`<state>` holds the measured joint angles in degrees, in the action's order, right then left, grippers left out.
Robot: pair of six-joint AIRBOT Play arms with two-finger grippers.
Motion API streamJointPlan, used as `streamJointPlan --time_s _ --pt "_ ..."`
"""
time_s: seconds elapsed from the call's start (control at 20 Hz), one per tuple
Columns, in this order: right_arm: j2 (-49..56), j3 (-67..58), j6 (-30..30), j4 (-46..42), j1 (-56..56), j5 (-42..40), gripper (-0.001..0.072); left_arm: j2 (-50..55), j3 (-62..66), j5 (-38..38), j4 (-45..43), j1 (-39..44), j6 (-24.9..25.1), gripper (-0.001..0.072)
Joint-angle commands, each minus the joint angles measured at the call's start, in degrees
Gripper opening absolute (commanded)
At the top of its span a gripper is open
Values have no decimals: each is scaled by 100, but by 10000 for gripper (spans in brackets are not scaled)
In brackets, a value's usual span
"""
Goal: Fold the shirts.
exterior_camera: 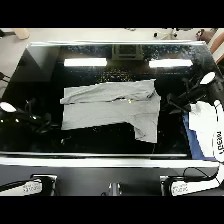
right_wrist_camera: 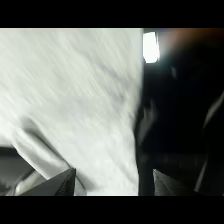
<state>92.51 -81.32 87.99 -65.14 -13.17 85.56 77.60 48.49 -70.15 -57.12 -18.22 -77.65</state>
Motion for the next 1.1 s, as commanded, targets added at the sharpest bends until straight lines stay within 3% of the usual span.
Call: streamJointPlan --time_s 0.0,0.3,0.4,0.45,0.55,0.8,0.9,0.95,1.05 --pt "-96 385 -184 85 -44 114 482 -173 -901 774 680 87 269 519" --pt "-94 385 -267 -7 -44 -203 487 -114 -901 1720 765 702 48 513" --pt "-81 385 -415 -33 -42 -317 487 -105 -901 1954 767 846 2 440" --pt "-48 385 -433 -79 -13 -415 488 -101 -901 2037 767 907 -81 342" --pt "127 387 -433 -262 142 -678 492 -98 -896 2114 765 986 -79 24" --pt "793 385 -492 -249 595 -1401 463 -258 -896 1897 765 984 -72 28" --pt "953 385 -476 -221 640 -1631 399 -350 -896 1899 765 984 -74 29" --pt "988 385 -470 -214 643 -1749 319 -382 -894 1902 765 977 -74 29" --pt "946 339 -466 -201 643 -2052 20 -433 -844 1897 763 977 -70 29"
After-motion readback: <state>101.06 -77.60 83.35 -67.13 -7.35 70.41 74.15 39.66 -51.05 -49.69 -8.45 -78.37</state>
